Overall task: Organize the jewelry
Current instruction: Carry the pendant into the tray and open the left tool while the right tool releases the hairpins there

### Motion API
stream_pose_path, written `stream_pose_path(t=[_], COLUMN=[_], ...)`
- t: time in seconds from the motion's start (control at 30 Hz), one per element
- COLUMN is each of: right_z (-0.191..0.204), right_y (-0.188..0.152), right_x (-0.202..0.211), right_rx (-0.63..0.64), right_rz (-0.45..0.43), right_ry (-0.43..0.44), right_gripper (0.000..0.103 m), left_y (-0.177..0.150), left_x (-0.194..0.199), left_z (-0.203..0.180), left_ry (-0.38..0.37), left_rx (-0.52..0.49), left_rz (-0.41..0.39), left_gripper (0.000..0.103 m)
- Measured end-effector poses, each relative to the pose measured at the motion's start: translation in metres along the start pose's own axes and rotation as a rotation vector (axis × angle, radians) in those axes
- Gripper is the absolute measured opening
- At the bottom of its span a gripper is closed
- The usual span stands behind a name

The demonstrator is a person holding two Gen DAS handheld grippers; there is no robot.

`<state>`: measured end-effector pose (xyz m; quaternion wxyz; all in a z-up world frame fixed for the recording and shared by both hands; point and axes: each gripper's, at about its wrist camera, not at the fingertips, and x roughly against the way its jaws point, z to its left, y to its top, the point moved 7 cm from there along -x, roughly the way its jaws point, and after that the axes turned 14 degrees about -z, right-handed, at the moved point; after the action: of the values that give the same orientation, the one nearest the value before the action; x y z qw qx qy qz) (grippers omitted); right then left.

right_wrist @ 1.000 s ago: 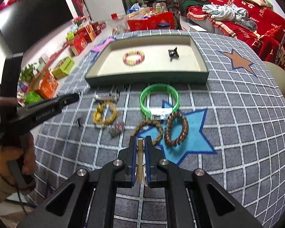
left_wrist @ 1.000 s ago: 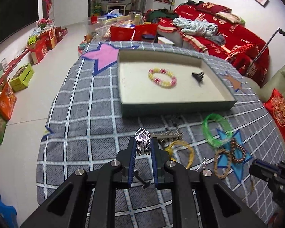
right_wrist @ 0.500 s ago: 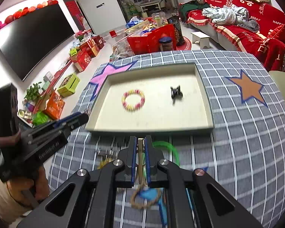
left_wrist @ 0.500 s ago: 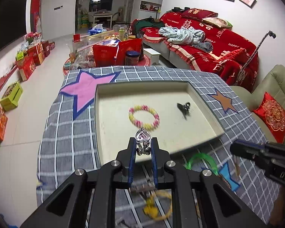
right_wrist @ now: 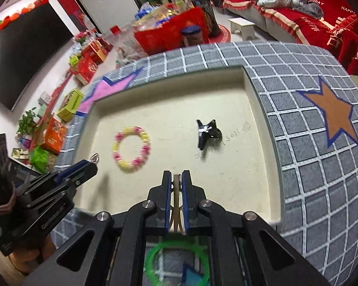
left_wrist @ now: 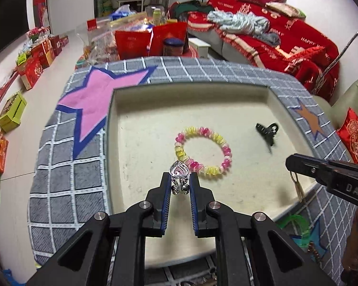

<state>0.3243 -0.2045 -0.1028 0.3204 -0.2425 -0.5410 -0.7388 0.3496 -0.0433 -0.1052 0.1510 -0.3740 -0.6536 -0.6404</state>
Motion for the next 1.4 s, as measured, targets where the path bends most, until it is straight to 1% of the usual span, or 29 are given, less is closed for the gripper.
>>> stream_pose_path(t=[0.13, 0.23, 0.4, 0.53, 0.67, 0.77, 0.8, 0.87, 0.9, 0.93, 1.07, 1.1, 1.17, 1.2, 1.23, 1.3, 1.37, 1.4], right_z=[-0.006, -0.013, -0.024, -0.031, -0.029, -0.027, -0.026, -0.025, -0.023, -0.022, -0.018, -0.017, -0.017, -0.017, -0.018, -0.019, -0.02, -0.02], right_y=[0.003, 0.006, 0.012, 0.01, 0.009, 0.01, 0.01, 0.011, 0.012, 0.012, 0.016, 0.017, 0.018, 0.017, 0.017, 0.015, 0.012, 0.01], right_x=[-0.016, -0.023, -0.028, -0.03, -0.03, -0.028, -0.026, -0.023, -0.02, -0.016, -0.001, 0.004, 0.012, 0.016, 0.02, 0.027, 0.034, 0.039], right_rx=[0.022, 0.026, 0.002, -0.025, -0.017, -0.027, -0.032, -0.041, -0.049, -0.055, -0.073, -0.077, -0.084, -0.087, -0.089, -0.092, -0.099, -0.104], right_rz=[0.008, 0.007, -0.006, -0.006, -0.006, -0.01, -0.013, -0.019, -0.025, -0.033, -0.066, -0.074, -0.088, -0.093, -0.097, -0.101, -0.106, -0.111], right_ry=[-0.035, -0.06, -0.086, -0.085, -0.101, -0.086, -0.08, -0.068, -0.058, -0.048, -0.021, -0.017, -0.013, -0.011, -0.009, -0.008, -0.001, 0.007], right_gripper=[0.009, 0.009, 0.009, 0.009, 0.01, 0.01, 0.012, 0.025, 0.04, 0.049, 0.05, 0.05, 0.051, 0.055, 0.056, 0.057, 0.062, 0.067], left_y=[-0.005, -0.006, -0.002, 0.0, 0.0, -0.001, -0.002, -0.001, -0.001, 0.0, 0.003, 0.004, 0.008, 0.011, 0.014, 0.017, 0.019, 0.02], left_x=[-0.017, -0.026, -0.031, -0.033, -0.03, -0.027, -0.026, -0.025, -0.024, -0.023, -0.016, -0.014, -0.008, -0.002, 0.002, 0.005, 0.009, 0.013], left_z=[-0.004, -0.004, -0.007, -0.008, -0.006, -0.003, -0.002, 0.0, 0.001, 0.001, -0.001, -0.003, -0.007, -0.008, -0.009, -0.013, -0.014, -0.013], left_ry=[0.014, 0.026, 0.044, 0.05, 0.055, 0.06, 0.063, 0.064, 0.064, 0.064, 0.053, 0.053, 0.054, 0.063, 0.067, 0.068, 0.075, 0.077], left_rx=[-0.029, -0.032, -0.066, -0.09, -0.081, -0.067, -0.061, -0.051, -0.046, -0.042, -0.052, -0.064, -0.076, -0.079, -0.085, -0.103, -0.098, -0.09], left_rz=[0.033, 0.046, 0.032, 0.024, 0.019, 0.017, 0.016, 0.01, 0.006, 0.001, -0.031, -0.039, -0.07, -0.105, -0.129, -0.13, -0.128, -0.134], left_gripper=[0.032, 0.032, 0.032, 0.032, 0.032, 0.032, 0.032, 0.032, 0.032, 0.032, 0.033, 0.038, 0.095, 0.099, 0.099, 0.099, 0.099, 0.099])
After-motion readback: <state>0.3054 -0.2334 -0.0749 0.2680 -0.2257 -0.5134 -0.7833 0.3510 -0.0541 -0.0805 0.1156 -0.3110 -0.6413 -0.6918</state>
